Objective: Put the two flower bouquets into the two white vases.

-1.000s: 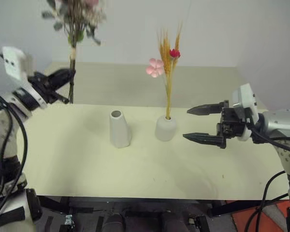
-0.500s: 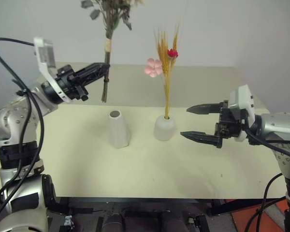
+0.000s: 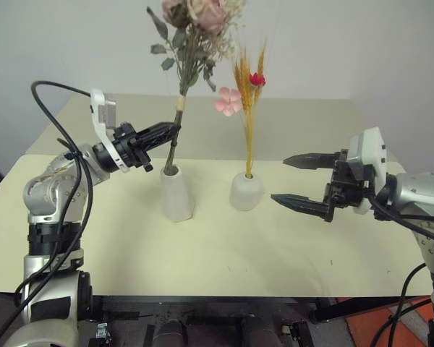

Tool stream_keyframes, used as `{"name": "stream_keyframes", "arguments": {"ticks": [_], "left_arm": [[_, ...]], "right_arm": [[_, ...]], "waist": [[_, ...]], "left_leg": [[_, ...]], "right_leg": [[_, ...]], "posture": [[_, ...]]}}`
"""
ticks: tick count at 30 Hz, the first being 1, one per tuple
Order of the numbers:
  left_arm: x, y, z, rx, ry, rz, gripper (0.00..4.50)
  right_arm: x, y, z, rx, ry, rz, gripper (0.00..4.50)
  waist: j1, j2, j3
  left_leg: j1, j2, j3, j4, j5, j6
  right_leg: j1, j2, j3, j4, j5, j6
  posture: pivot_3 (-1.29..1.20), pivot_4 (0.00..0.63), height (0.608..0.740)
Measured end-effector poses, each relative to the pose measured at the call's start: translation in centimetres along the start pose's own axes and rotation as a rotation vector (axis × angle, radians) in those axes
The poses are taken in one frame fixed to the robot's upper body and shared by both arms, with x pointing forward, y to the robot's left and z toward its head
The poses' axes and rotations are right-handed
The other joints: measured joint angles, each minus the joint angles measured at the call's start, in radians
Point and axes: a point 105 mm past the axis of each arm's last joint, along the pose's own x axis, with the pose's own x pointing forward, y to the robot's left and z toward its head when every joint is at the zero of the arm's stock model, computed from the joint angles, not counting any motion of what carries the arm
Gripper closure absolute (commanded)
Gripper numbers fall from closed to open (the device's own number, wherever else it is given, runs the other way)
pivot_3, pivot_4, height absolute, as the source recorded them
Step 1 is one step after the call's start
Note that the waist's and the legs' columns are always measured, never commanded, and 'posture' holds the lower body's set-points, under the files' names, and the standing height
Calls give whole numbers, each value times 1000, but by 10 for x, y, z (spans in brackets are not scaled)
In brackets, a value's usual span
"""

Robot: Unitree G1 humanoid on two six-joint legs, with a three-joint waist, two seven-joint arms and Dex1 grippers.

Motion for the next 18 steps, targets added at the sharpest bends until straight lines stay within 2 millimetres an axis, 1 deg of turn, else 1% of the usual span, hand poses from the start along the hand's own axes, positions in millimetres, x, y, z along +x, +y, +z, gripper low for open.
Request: {"name": "stream_keyframes", "arguments": {"ticks": [10, 18], "left_arm": [[-11, 1, -24, 13, 27, 44, 4476], [-11, -1, -29, 27, 22, 65, 4476]], "right_arm": [[0, -4, 0, 5, -5, -36, 0], [0, -6, 1, 2, -7, -50, 0]], "waist": [[0, 0, 0], [0, 0, 0]], "left_leg": [[0, 0, 0, 0, 0, 0], [0, 0, 0, 0, 0, 0]], "right_leg": [[0, 0, 0, 0, 0, 0], [0, 0, 0, 0, 0, 0]], "posture": [[0, 150, 740], [0, 150, 740]]}}
